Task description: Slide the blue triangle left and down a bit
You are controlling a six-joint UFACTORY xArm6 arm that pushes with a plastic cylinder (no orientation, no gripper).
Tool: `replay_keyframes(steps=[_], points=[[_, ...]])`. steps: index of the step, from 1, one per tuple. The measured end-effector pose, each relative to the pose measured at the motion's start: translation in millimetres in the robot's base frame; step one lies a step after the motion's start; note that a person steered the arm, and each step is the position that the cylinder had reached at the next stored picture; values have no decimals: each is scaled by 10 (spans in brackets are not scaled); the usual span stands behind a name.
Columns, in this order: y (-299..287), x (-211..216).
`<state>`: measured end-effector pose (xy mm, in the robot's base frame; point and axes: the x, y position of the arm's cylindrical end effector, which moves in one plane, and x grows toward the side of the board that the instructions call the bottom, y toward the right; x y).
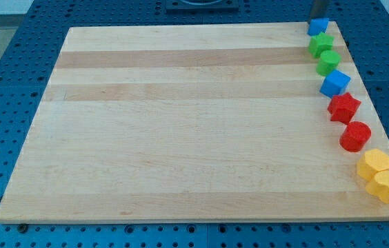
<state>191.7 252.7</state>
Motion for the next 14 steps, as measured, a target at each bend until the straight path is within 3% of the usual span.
replay_keyframes(steps=[2, 4, 9, 14], points=[[408, -5], [399, 69], [-463, 206], [-868, 206]])
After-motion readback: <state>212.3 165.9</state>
